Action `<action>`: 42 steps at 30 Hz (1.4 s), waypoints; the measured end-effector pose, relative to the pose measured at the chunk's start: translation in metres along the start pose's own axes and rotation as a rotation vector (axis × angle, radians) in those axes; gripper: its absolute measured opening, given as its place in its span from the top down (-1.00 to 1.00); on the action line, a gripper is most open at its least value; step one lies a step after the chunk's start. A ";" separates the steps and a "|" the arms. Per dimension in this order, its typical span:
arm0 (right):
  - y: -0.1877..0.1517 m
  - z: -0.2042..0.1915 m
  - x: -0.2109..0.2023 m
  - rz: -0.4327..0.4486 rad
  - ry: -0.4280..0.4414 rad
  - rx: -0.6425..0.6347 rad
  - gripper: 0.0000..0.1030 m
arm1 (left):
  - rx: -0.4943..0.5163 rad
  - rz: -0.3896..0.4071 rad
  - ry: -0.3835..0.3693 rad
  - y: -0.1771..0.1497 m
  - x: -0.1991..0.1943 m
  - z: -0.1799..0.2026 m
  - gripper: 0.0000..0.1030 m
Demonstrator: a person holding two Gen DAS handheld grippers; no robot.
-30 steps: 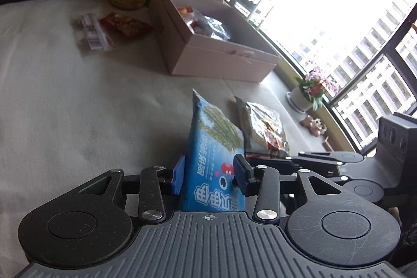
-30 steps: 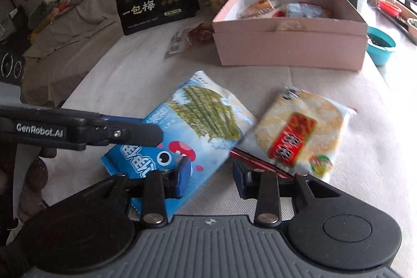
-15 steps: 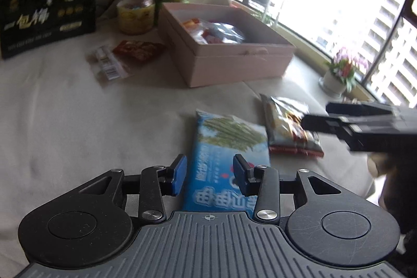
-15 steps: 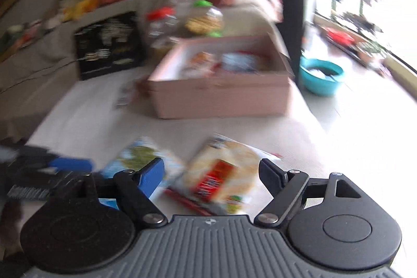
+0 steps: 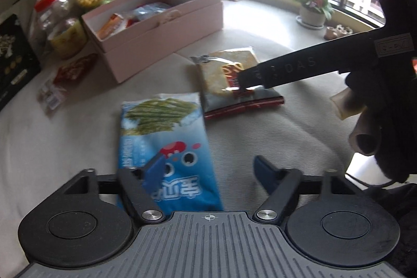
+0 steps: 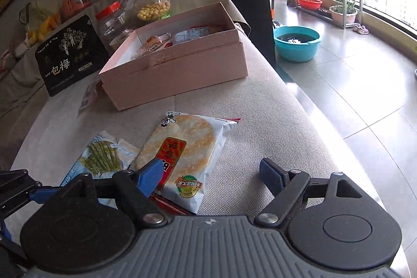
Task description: Organize snacks
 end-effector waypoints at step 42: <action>-0.032 -0.020 -0.011 -0.008 -0.062 -0.311 -0.94 | -0.140 0.019 -0.124 0.000 0.012 -0.050 -0.87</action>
Point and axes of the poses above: each gripper's, at about its wrist camera, not at the fingertips, and x roughly the way its jaws point, z to its right, y to its top, the point moved 4 cm from there along x, roughly the way its jaws point, and after that the axes turned 5 degrees about -x, right-handed, at the moved point
